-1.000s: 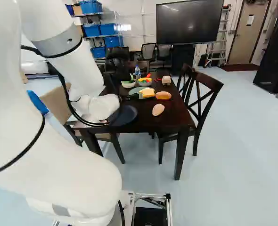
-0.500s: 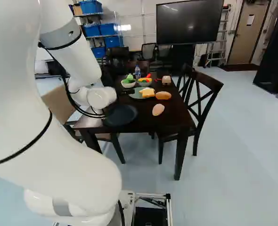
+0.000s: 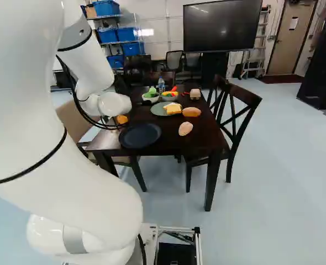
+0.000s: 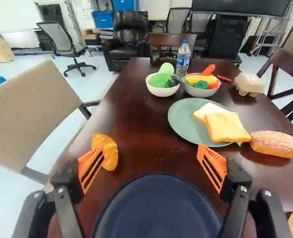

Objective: Move the croissant to the empty plate

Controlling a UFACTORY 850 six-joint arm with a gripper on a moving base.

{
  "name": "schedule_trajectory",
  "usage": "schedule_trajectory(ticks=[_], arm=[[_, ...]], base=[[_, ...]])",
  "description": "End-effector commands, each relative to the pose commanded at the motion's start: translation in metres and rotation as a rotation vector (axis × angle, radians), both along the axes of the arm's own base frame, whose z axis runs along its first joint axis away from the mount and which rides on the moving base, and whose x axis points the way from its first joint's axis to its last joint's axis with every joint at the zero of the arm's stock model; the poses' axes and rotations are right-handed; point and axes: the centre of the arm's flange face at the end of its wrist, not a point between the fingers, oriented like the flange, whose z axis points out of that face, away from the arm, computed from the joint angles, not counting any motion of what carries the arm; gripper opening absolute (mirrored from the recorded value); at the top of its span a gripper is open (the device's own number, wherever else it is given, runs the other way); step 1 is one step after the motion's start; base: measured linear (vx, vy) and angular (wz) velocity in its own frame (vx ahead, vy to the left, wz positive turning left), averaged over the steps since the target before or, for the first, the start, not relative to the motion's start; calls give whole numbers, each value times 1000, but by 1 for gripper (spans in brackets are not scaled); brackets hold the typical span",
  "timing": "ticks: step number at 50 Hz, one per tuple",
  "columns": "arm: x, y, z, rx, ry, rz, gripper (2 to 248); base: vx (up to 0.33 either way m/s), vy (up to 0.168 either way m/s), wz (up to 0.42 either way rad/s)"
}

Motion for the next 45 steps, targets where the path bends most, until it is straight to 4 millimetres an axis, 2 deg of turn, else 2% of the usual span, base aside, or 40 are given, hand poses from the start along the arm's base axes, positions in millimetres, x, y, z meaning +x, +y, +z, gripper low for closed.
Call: schedule_trajectory(ticks=[31,45], arm=[[30,43,21,-19,92,78,247],[37,62,30,-20,141,104,247]], base=[[0,0,0],[0,0,0]])
